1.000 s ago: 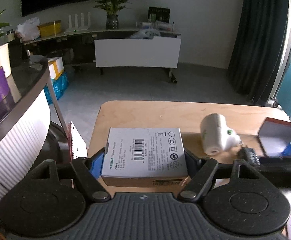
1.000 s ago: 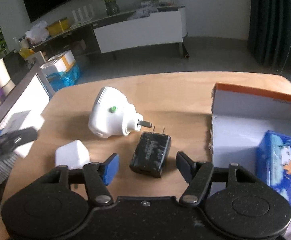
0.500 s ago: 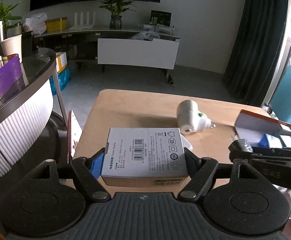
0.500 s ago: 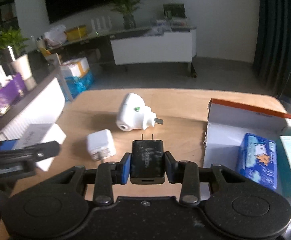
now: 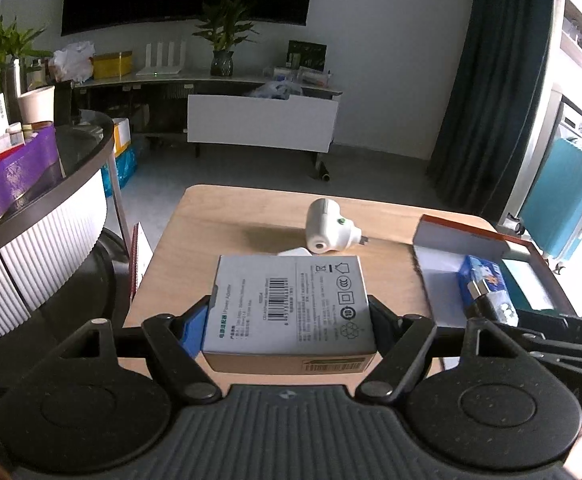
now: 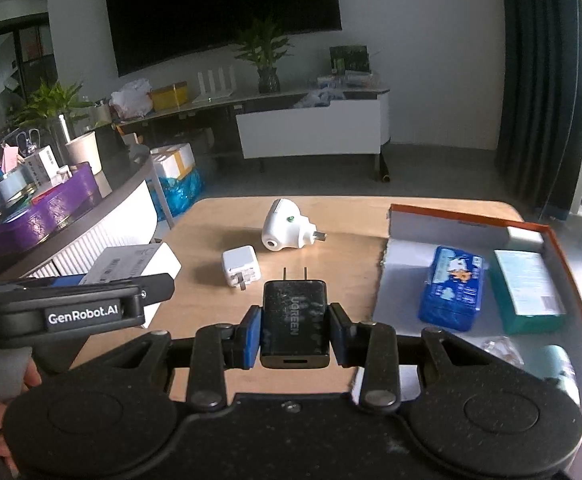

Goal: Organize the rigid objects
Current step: 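Carry the white box and black charger over the tray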

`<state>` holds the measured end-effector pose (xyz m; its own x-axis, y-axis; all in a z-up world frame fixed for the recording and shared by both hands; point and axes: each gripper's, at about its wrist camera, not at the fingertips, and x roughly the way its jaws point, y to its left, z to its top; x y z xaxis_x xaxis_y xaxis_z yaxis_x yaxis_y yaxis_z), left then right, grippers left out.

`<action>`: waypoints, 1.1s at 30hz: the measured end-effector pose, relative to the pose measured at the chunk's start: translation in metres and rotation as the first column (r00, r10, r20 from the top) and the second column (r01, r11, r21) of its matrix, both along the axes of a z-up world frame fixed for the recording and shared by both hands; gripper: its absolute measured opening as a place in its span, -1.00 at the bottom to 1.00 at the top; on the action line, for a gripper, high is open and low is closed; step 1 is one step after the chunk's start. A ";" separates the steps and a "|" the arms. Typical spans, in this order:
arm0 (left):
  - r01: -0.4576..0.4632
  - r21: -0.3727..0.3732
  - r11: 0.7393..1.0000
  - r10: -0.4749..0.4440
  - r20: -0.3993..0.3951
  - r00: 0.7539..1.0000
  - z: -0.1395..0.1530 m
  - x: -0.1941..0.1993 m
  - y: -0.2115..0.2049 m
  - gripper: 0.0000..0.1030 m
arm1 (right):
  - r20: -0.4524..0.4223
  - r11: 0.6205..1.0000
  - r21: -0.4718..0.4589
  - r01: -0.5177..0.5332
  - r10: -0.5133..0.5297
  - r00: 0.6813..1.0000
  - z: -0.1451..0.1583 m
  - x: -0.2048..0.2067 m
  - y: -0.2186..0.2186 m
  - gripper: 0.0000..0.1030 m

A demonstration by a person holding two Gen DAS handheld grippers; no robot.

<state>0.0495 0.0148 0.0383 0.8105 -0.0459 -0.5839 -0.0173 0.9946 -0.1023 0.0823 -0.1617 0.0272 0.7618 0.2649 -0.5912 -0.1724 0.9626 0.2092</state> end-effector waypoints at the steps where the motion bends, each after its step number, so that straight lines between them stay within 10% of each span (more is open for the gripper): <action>1: 0.005 -0.004 1.000 -0.005 0.002 1.000 0.000 -0.003 -0.002 0.52 | 0.007 1.000 0.001 0.005 -0.005 1.000 0.002 -0.004 -0.002 -0.16; 33: 0.091 0.014 0.996 -0.091 0.065 0.994 0.008 -0.045 -0.050 0.52 | 0.098 0.995 0.017 0.095 -0.097 0.990 0.016 -0.069 -0.051 -0.15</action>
